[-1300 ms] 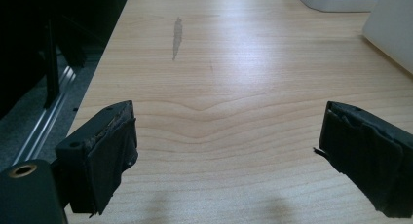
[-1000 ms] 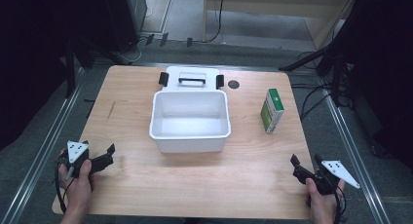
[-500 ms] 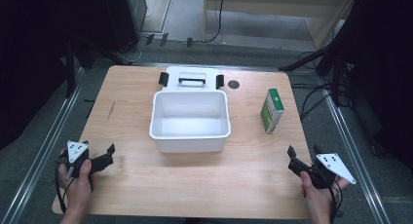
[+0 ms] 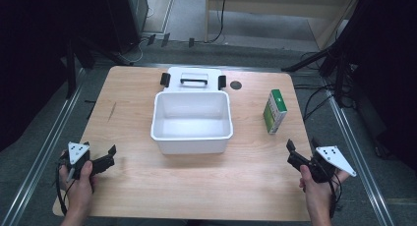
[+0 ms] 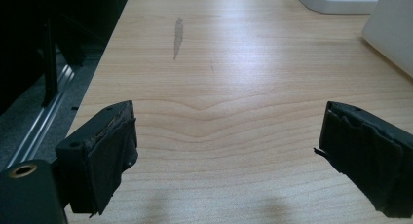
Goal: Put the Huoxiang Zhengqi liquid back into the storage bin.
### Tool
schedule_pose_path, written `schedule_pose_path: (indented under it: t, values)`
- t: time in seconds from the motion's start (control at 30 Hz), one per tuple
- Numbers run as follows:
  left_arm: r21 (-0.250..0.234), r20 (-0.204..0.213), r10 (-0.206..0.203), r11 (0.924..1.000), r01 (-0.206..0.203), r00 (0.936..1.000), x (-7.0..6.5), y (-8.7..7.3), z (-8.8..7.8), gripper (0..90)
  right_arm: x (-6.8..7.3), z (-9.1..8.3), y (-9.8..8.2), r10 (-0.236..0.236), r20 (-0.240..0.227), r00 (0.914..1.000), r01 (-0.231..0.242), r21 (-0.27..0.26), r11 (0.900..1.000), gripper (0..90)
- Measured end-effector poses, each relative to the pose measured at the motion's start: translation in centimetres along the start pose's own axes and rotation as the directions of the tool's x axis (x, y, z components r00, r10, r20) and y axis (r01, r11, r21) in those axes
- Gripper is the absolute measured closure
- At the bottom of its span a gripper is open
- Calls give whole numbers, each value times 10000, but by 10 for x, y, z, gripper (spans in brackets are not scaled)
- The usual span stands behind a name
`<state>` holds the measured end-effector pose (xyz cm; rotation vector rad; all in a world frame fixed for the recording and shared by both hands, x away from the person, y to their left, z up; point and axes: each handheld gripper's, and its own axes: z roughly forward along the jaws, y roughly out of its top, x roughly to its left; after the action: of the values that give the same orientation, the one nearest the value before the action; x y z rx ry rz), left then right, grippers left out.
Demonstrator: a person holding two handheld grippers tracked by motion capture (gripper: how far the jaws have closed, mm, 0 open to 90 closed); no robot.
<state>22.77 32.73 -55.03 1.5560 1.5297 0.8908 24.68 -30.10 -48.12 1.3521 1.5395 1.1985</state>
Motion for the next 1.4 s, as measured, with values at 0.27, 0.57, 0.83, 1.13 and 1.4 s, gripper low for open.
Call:
schedule_pose_path:
  t: [0.27,0.57,0.83,1.13,1.4]
  values:
    - [-8,27,-11,10000,11,10000,0,0,0,70,6,10,13,-150,-262,9995,145,-177,9997,204]
    - [8,30,-1,10000,1,10000,0,0,0,70,6,23,34,-225,-199,9995,219,-299,9993,247]
    - [16,35,21,10000,-22,10000,0,0,0,70,9,34,58,-614,-407,9973,618,85,9981,301]
    - [3,33,28,10000,-28,10000,0,0,0,70,12,53,79,-721,-363,9967,739,515,9959,340]
    - [-42,22,16,10000,-16,10000,0,0,0,70,13,66,93,-774,-459,9959,824,1185,9895,368]
